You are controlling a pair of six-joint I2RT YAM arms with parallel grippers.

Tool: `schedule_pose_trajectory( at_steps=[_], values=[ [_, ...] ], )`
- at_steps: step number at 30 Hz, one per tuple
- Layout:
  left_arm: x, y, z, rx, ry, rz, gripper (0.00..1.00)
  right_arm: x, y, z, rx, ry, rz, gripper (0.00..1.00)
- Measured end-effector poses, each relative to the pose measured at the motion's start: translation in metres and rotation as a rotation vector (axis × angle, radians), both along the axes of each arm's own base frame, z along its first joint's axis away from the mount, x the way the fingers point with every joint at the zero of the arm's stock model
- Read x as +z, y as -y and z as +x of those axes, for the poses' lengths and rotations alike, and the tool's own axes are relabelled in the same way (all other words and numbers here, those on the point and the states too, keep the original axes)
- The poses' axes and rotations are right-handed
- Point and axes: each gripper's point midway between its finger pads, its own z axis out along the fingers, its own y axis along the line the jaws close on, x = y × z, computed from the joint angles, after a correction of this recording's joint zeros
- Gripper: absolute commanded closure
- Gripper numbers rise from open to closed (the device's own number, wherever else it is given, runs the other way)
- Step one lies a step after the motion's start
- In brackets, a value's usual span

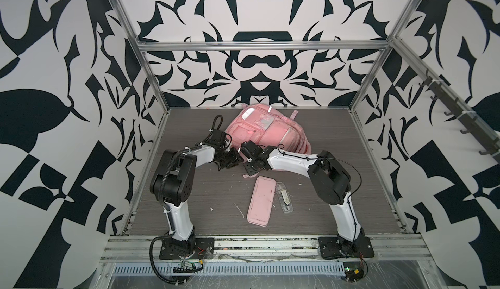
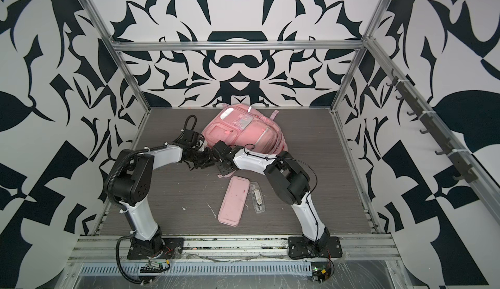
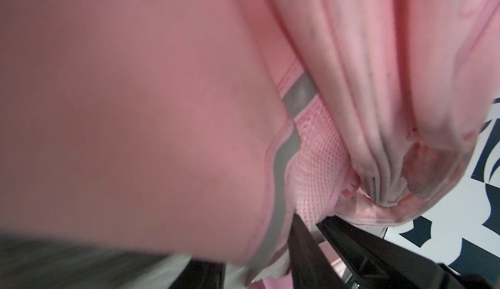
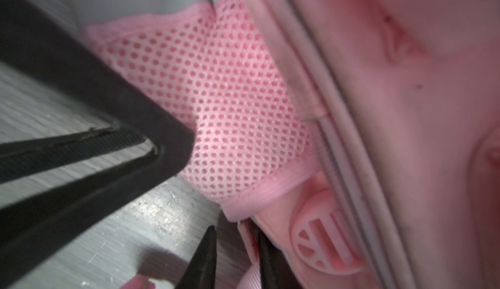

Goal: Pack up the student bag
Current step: 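Pinch the zipper pull with the right gripper while the left grips the bag edge, then pull the zipper along the bag's near edge with the right gripper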

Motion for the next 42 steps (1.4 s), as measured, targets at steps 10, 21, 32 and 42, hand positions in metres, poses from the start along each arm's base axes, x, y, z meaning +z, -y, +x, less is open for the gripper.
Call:
schedule_pose_trajectory(
  at_steps=[10, 21, 32, 42],
  values=[
    [0.0, 0.0, 0.0, 0.001, 0.0, 0.002, 0.61, -0.002, 0.003, 0.003, -0.002, -0.002, -0.004, 0.8],
    [0.0, 0.0, 0.0, 0.002, 0.001, 0.003, 0.62, -0.002, 0.002, 0.004, -0.001, -0.01, 0.009, 0.97],
    [-0.001, -0.003, 0.002, 0.01, 0.002, 0.009, 0.7, 0.009, -0.005, -0.001, -0.001, -0.043, 0.073, 1.0],
    [0.004, -0.008, 0.008, 0.019, 0.01, -0.003, 0.85, 0.026, -0.011, -0.005, -0.007, -0.073, 0.146, 1.0]
  ],
)
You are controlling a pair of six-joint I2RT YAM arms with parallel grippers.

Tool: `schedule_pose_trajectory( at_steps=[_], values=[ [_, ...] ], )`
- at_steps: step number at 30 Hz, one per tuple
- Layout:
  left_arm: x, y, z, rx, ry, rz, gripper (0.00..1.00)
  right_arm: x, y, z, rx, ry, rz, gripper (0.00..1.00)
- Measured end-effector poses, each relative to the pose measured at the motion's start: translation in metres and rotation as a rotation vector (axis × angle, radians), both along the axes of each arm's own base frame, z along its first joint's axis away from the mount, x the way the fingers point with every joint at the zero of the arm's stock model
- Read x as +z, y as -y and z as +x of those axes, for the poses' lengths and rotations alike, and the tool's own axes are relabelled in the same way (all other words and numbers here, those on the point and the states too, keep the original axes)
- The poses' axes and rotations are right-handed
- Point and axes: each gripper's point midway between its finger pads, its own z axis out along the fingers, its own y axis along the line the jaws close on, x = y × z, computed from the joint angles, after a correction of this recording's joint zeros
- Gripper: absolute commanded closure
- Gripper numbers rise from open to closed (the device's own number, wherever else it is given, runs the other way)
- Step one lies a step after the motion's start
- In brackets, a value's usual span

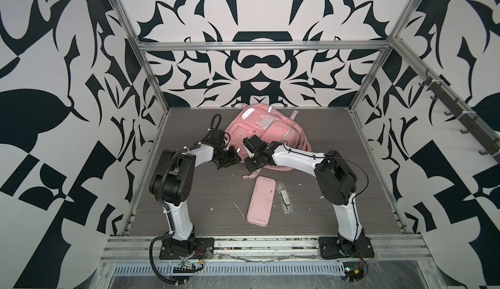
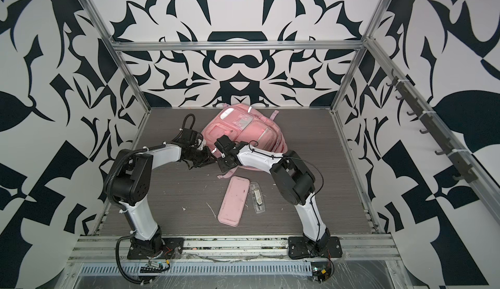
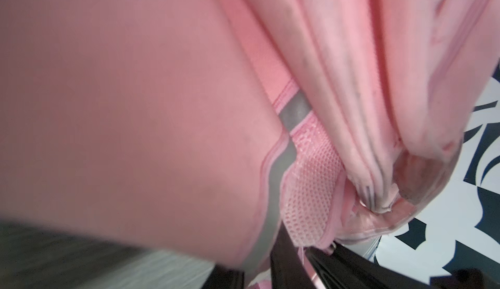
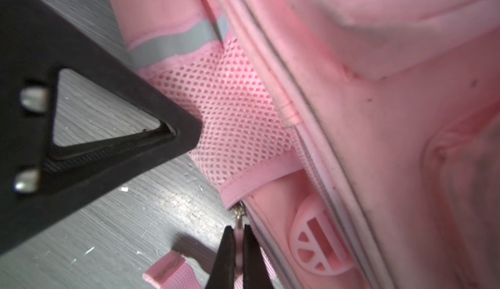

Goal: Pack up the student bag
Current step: 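Pull the zipper along the bag's near edge with the right gripper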

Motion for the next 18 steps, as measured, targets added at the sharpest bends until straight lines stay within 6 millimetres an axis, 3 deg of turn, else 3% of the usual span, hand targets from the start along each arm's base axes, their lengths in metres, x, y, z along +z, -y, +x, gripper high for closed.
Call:
schedule_pose_trajectory(
  at_steps=[11, 18],
  values=[
    [-0.001, -0.019, 0.009, 0.051, -0.005, 0.002, 0.99, 0.001, 0.007, -0.011, 0.0, -0.028, 0.003, 1.0],
    [0.003, -0.033, 0.015, 0.09, 0.002, -0.001, 1.0, 0.002, 0.021, -0.023, -0.001, -0.035, -0.015, 1.0]
  ],
)
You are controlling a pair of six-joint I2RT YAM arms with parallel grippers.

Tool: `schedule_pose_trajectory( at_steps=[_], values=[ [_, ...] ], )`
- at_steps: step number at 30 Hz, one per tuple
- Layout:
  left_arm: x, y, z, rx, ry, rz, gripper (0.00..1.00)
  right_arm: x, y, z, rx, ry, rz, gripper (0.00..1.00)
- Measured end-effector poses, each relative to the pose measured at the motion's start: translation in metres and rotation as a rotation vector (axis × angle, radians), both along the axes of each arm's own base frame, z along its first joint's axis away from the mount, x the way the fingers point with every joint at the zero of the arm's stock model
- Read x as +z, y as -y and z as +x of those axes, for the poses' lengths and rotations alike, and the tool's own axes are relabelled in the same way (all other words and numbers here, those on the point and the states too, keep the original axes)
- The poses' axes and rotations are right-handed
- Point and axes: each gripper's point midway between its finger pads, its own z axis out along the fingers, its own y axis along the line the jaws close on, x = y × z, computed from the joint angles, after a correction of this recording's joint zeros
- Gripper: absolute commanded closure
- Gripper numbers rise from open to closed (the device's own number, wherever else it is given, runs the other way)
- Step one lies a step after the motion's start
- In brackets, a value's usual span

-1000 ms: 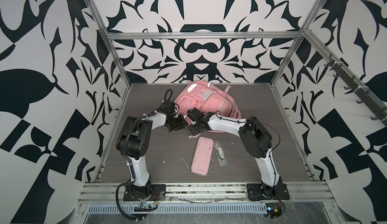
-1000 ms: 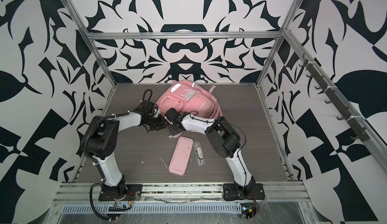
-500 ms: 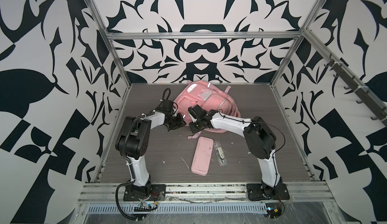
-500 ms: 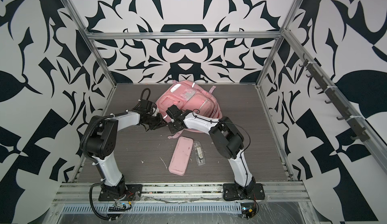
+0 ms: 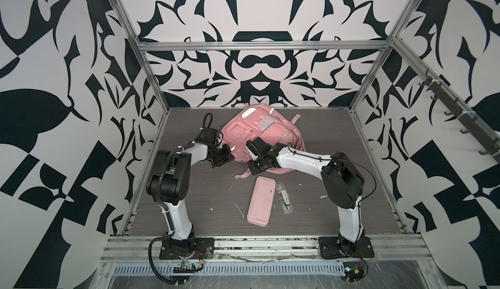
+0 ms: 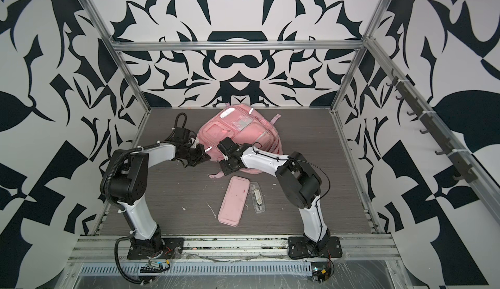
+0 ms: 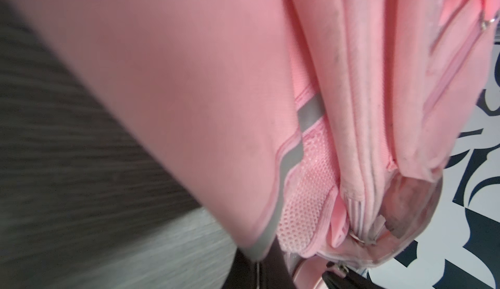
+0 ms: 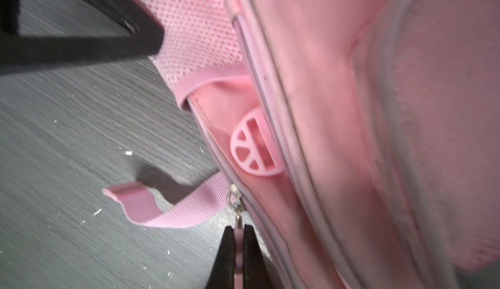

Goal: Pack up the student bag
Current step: 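Pull the zipper along the bag's near edge with the right gripper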

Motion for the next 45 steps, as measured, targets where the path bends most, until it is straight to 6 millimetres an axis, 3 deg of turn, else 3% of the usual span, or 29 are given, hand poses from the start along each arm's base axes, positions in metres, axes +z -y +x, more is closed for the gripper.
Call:
schedule_pose_trajectory(
  at_steps=[6, 14, 19, 24, 29, 35, 39, 45],
  values=[
    [0.001, -0.01, 0.004, 0.031, 0.003, 0.004, 1.0, -0.003, 0.026, -0.013, -0.01, -0.002, -0.044, 1.0],
    [0.002, -0.015, 0.006, 0.056, -0.008, -0.013, 1.0, 0.006, 0.081, -0.018, -0.085, -0.015, -0.045, 1.0],
    [0.004, -0.014, 0.01, 0.073, -0.017, -0.023, 1.0, 0.013, 0.089, -0.021, -0.09, -0.012, -0.045, 1.0],
    [0.011, -0.012, 0.035, 0.096, 0.001, -0.032, 1.0, 0.012, 0.091, -0.021, -0.094, -0.018, -0.051, 1.0],
    [0.018, -0.006, 0.07, 0.101, 0.033, -0.043, 0.98, 0.019, 0.08, -0.015, -0.09, -0.001, -0.027, 1.0],
    [0.028, -0.008, 0.084, 0.108, 0.069, -0.03, 0.61, 0.023, 0.05, -0.011, -0.05, 0.002, -0.017, 1.0],
    [0.03, -0.011, 0.068, 0.106, 0.067, -0.013, 0.54, 0.022, 0.028, -0.016, -0.008, -0.001, -0.007, 1.0],
    [0.051, -0.001, 0.02, 0.054, 0.087, -0.008, 0.53, 0.024, 0.011, -0.023, 0.026, -0.011, 0.015, 1.0]
  ],
)
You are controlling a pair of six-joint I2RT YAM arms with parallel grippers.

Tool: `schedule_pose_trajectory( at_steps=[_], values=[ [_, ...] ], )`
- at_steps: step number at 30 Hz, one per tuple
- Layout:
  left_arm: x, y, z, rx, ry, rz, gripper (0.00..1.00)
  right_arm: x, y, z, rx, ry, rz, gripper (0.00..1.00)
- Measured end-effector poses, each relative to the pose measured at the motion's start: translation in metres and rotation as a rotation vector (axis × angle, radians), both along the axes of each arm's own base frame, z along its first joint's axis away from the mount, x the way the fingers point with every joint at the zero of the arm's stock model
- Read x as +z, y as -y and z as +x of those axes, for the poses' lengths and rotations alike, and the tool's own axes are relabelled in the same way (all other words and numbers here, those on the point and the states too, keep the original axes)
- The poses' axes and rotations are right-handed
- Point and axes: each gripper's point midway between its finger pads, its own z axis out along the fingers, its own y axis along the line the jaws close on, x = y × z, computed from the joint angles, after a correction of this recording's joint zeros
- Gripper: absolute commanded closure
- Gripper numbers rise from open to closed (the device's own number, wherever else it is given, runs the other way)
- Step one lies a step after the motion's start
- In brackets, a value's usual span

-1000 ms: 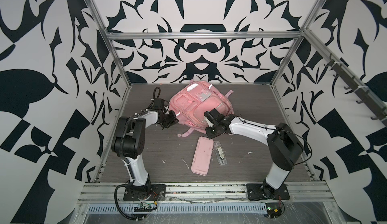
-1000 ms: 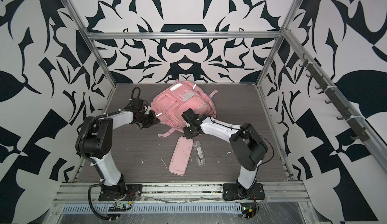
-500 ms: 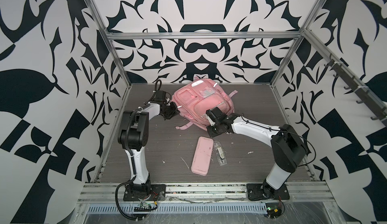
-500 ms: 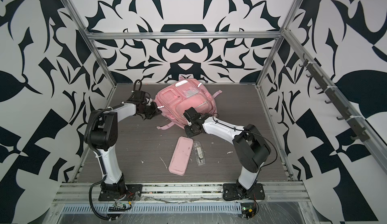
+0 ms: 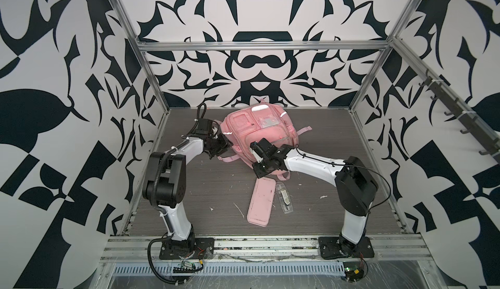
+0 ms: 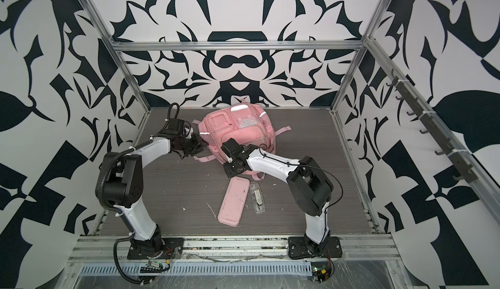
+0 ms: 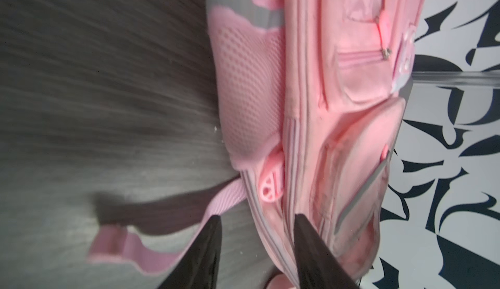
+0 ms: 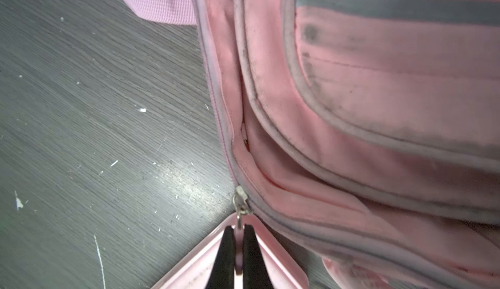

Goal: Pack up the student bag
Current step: 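Pull the zipper along the bag's near edge with the right gripper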

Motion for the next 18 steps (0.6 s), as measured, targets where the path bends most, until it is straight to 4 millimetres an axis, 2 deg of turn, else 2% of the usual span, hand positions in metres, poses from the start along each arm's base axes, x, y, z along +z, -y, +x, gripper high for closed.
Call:
schedule_pose_trajectory(
  at_steps=[3, 8, 18],
  values=[
    [0.003, 0.017, -0.02, -0.052, 0.004, -0.001, 0.54, 0.001, -0.004, 0.0, 0.006, -0.003, 0.007, 1.0],
    [-0.011, 0.041, -0.048, -0.121, -0.046, -0.001, 0.56, 0.003, -0.013, 0.001, 0.017, -0.01, 0.023, 1.0],
    [-0.027, 0.049, -0.05, -0.129, -0.086, -0.004, 0.64, 0.005, -0.022, 0.001, 0.03, -0.013, 0.039, 1.0]
  ],
)
